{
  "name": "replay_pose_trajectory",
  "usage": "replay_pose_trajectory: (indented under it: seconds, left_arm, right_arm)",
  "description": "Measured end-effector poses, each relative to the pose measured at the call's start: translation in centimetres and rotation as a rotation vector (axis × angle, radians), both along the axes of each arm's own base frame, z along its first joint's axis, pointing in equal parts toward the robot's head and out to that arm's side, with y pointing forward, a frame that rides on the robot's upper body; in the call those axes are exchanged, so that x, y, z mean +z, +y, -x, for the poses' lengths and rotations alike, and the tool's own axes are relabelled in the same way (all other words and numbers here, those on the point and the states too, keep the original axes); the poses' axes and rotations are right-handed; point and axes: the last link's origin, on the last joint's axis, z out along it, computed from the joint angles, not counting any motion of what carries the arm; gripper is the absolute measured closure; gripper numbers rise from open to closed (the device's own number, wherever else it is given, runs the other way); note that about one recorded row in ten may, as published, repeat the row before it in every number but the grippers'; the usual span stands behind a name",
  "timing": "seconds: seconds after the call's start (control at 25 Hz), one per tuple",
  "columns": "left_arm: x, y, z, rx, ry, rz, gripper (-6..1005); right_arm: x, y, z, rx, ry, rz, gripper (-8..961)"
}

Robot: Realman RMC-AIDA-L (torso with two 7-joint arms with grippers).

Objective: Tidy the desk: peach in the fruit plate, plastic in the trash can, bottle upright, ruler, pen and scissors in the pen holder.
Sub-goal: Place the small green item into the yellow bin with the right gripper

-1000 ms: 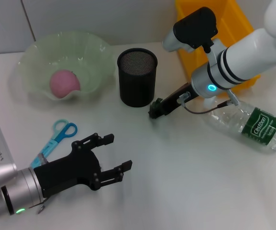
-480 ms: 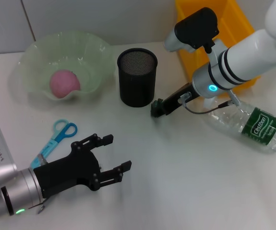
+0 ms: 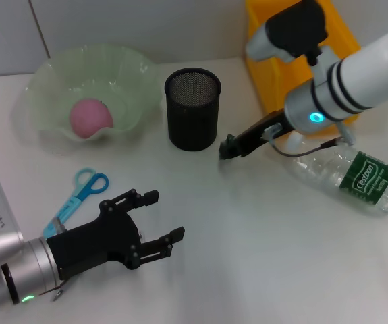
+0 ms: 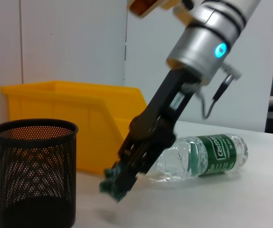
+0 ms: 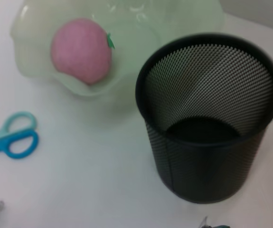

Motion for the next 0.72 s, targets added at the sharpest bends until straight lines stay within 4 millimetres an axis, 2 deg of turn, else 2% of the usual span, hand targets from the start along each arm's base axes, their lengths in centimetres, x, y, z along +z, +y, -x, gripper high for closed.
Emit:
replay_pose_trajectory:
  seconds: [0.08, 0.12, 0.16, 0.28, 0.32, 0.36, 0.4, 0.48, 0.52, 0.6, 0.72]
  left_arm:
    - [0.0, 0.0, 0.0, 0.0, 0.0, 0.0, 187]
    - [0.0, 0.0, 0.0, 0.0, 0.0, 0.0, 187]
    - [0.0, 0.0, 0.0, 0.0, 0.0, 0.0, 187]
    - [0.0, 0.1, 0.0, -0.002, 0.0, 0.0, 187]
    - [0.0, 0.1, -0.1, -0.003, 0.0, 0.0, 187]
    - [0.0, 0.1, -0.1, -0.003, 0.0, 0.0, 187]
    - [0.0, 0.1, -0.1, -0.004, 0.0, 0.0, 187]
    - [0.0, 0.1, -0.1, -0.004, 0.0, 0.0, 187]
    - [0.0, 0.1, -0.1, -0.005, 0.0, 0.0, 187]
    - [0.0, 0.1, -0.1, -0.005, 0.0, 0.0, 187]
    - [0.0, 0.1, -0.1, -0.004, 0.0, 0.0, 187]
  right_arm:
    - [1.1, -0.8, 0.4, 0.01, 0.002, -0.01, 585]
    - [2.4, -1.6, 0.7, 0.023, 0.001, -0.036, 590]
    - [2.4, -1.6, 0.7, 0.023, 0.001, -0.036, 594]
    - [5.2, -3.0, 1.2, 0.042, 0.007, -0.104, 609]
    - [7.0, -3.5, 1.2, 0.047, 0.009, -0.156, 614]
    - [7.0, -3.5, 1.2, 0.047, 0.009, -0.156, 621]
    - [8.2, -3.6, 1.1, 0.051, 0.005, -0.195, 627]
    - [10.3, -3.6, 0.5, 0.043, -0.005, -0.274, 641]
    - [12.1, -3.3, -0.5, 0.025, -0.024, -0.345, 648]
    - [12.8, -3.1, -1.0, 0.017, -0.034, -0.373, 661]
    - [14.1, -2.0, -3.0, -0.005, -0.086, -0.458, 679]
